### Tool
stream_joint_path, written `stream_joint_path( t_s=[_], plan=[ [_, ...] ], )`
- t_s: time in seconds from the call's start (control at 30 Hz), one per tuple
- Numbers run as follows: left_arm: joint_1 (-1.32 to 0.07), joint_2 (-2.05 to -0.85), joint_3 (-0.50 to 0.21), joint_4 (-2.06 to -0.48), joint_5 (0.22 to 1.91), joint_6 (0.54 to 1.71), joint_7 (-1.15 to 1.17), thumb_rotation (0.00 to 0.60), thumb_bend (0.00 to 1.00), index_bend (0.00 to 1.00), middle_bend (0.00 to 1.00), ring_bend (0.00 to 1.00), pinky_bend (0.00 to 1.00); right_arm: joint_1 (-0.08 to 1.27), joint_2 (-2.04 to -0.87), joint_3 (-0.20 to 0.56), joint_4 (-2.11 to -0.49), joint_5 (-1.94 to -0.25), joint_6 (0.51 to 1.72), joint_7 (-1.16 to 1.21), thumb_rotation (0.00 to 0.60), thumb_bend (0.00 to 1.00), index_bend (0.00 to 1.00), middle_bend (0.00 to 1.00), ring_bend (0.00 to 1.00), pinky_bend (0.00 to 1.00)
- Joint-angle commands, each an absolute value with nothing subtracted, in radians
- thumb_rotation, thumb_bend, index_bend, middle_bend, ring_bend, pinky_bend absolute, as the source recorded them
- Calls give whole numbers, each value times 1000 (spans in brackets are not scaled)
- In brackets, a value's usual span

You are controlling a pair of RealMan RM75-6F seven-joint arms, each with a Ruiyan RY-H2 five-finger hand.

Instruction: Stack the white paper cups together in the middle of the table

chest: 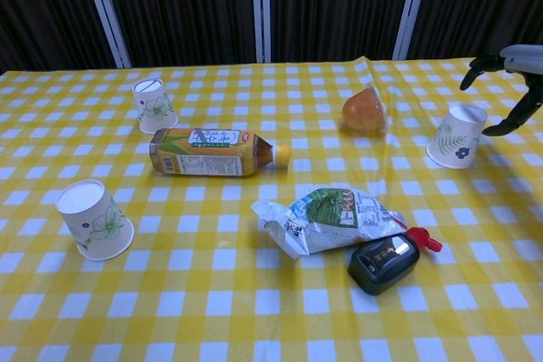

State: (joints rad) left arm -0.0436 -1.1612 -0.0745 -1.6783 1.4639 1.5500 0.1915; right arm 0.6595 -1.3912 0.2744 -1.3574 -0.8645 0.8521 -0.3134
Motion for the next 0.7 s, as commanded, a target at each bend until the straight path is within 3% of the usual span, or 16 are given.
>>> stream_joint_path(
  t_s=[0.03, 0.37, 0.7],
  plan=[
    [-44, -1161, -75, -1677, 1465, 1551, 188, 600, 38, 0, 0, 0, 0, 681, -1414, 266, -1319, -844, 834, -320, 600, 118, 245, 0, 0, 50],
    [-49, -1160, -74, -1677, 1460, 1541, 186, 600, 38, 0, 0, 0, 0, 700, -1436, 253, -1279, -823, 822, -327, 600, 234, 304, 5, 0, 65],
    [-52, -1159, -71, -1679, 1460, 1536, 183, 600, 38, 0, 0, 0, 0, 704, -1465, 242, -1241, -835, 837, -306, 600, 247, 423, 63, 0, 100]
  ],
)
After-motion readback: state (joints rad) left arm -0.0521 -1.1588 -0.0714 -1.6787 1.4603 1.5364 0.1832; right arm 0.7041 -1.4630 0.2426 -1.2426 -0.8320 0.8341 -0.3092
